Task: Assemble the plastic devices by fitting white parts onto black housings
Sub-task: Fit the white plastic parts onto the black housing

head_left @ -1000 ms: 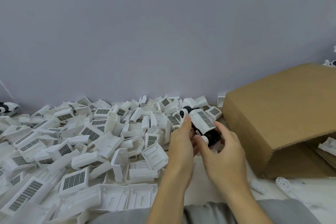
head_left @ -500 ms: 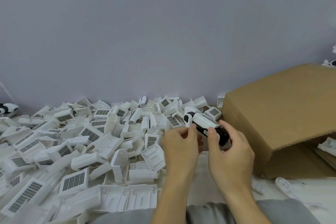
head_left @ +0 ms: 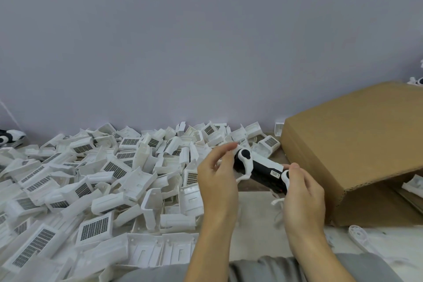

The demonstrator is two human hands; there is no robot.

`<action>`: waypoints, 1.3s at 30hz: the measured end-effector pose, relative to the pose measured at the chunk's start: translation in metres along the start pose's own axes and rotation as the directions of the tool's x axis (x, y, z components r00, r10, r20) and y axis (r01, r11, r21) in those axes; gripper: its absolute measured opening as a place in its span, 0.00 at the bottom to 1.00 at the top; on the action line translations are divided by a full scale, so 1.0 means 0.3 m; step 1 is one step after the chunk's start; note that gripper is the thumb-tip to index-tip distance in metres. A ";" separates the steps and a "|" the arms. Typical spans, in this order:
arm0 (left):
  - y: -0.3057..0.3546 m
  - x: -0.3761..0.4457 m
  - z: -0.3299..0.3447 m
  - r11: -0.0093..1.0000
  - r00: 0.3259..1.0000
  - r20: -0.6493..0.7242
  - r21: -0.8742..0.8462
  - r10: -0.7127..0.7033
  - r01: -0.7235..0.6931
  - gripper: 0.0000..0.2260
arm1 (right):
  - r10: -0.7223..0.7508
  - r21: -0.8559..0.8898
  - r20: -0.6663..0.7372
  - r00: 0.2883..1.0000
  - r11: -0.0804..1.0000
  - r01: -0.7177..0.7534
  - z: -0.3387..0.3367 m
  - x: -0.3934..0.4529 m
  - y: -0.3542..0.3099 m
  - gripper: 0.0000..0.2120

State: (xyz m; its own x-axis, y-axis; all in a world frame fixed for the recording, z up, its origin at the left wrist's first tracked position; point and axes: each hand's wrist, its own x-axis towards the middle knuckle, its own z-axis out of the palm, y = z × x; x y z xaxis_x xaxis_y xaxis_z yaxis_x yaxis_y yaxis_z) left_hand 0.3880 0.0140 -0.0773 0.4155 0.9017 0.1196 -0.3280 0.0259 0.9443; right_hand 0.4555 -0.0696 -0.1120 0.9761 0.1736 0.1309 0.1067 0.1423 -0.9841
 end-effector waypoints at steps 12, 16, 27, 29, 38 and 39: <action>0.037 0.001 -0.018 0.960 0.981 0.175 -0.246 -0.089 0.131 0.06 | 0.408 0.350 0.058 0.911 0.847 -0.401 -0.018 0.003 -0.041 0.15; 0.050 0.001 -0.023 0.915 0.951 0.305 -0.365 -0.056 0.171 0.10 | 0.444 0.389 0.191 0.876 0.785 -0.482 -0.017 -0.010 -0.055 0.13; 0.030 0.001 -0.014 0.789 0.947 0.304 -0.553 -0.106 0.266 0.12 | 0.210 0.377 0.299 0.931 0.870 -0.317 0.004 -0.022 -0.045 0.15; 0.020 0.007 -0.011 0.866 0.955 0.272 -0.443 -0.119 0.234 0.07 | 0.240 0.423 0.355 0.904 0.821 -0.384 0.011 -0.026 -0.050 0.16; -0.024 0.017 -0.032 0.995 0.953 0.297 0.094 -0.063 0.036 0.18 | 0.247 0.294 0.402 0.882 0.877 -0.380 0.010 -0.016 -0.051 0.18; -0.024 0.020 -0.034 0.995 0.958 0.278 0.093 -0.065 0.041 0.18 | 0.238 0.252 0.398 0.886 0.900 -0.356 0.010 -0.018 -0.052 0.17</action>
State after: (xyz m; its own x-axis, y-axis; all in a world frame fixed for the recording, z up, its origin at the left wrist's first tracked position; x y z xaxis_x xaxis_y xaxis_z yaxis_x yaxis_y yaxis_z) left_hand 0.3843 0.0235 -0.0865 0.6557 0.7422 0.1386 -0.2309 0.0224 0.9727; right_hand 0.4479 -0.0697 -0.0969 0.8145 0.5759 -0.0706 -0.2990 0.3123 -0.9017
